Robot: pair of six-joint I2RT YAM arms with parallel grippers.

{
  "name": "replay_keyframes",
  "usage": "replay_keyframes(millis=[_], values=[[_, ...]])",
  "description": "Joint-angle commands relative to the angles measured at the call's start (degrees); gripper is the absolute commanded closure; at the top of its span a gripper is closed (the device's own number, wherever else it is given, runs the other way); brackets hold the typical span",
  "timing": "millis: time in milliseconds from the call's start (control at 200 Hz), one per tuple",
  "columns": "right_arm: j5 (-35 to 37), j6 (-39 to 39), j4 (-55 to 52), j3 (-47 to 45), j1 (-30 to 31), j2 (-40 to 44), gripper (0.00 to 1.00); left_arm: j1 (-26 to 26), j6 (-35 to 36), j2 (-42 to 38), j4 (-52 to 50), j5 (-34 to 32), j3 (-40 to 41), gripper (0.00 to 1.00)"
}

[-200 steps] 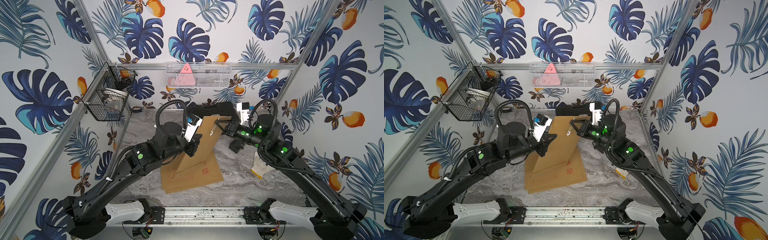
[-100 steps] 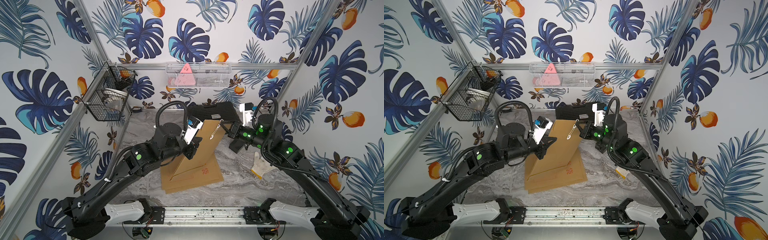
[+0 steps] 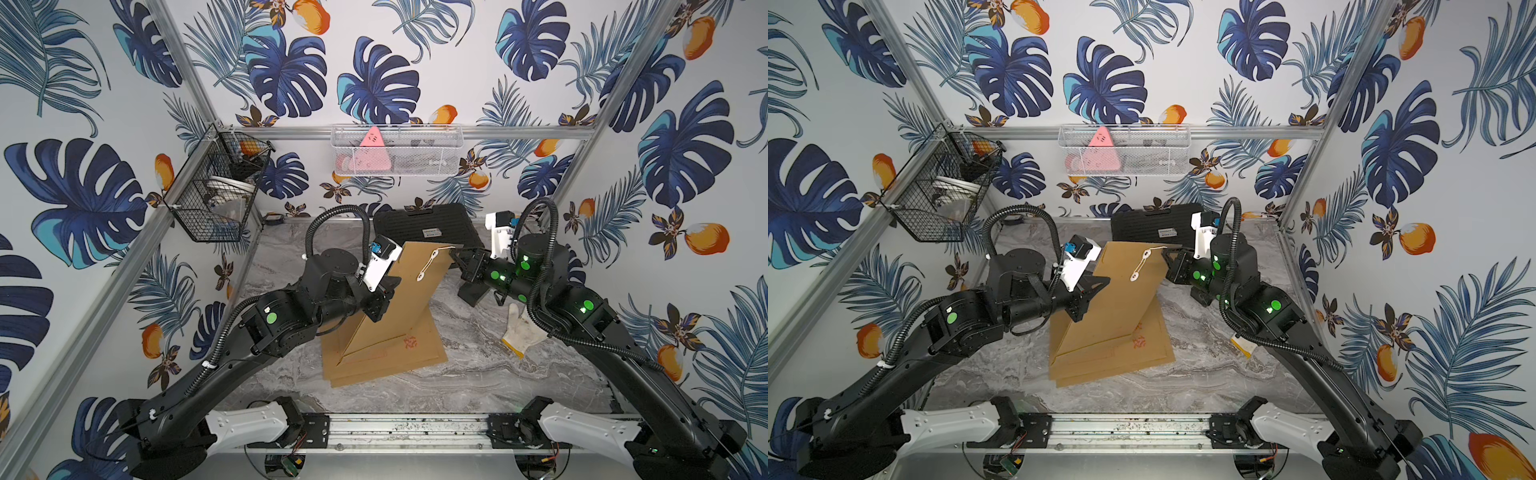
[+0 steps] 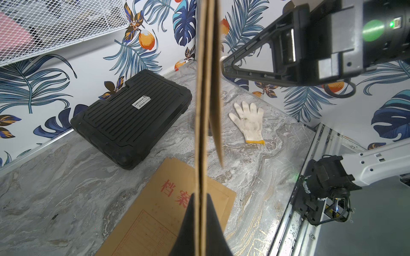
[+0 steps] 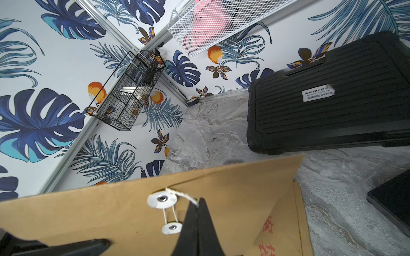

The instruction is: Open the file bag

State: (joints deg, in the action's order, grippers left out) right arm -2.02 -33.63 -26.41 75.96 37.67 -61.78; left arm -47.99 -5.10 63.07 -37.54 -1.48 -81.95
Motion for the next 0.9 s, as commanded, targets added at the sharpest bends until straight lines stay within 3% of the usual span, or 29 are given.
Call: replay_keyframes(millis=[0, 896], values=[[0.9, 1.0, -1.8, -0.2, 0.0, 0.2, 1.0, 0.0, -1.5, -0.8, 2.3, 0.2, 0.5, 1.0], [-10.2, 6.6, -5.3, -0.6, 0.0, -3.5, 1.0, 0.0, -6.0, -2.6, 7.7, -2.5, 3.1, 1.0]])
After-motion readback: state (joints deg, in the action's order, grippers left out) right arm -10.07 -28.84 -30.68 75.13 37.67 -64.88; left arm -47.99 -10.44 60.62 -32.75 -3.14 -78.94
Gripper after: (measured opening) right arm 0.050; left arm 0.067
